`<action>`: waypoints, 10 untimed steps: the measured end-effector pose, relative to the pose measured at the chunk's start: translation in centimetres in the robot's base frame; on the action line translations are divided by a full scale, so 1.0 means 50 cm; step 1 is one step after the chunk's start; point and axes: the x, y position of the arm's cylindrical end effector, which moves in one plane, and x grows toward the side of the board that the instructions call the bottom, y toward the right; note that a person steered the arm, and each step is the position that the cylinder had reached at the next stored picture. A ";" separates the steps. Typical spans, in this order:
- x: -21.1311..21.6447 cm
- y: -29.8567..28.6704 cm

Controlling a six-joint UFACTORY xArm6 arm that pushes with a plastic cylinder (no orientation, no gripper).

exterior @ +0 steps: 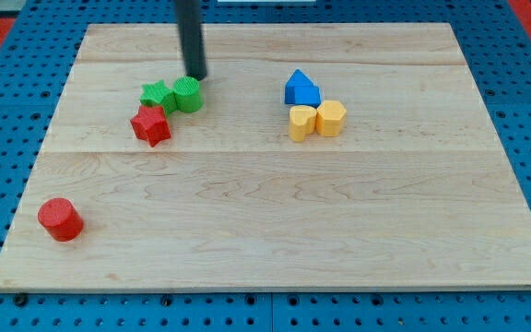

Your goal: Push the green star along with red star down a bit

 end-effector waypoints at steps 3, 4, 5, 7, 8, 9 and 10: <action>0.026 0.033; 0.035 -0.016; 0.070 -0.087; 0.079 -0.110; 0.079 -0.078; 0.080 -0.066; 0.100 -0.077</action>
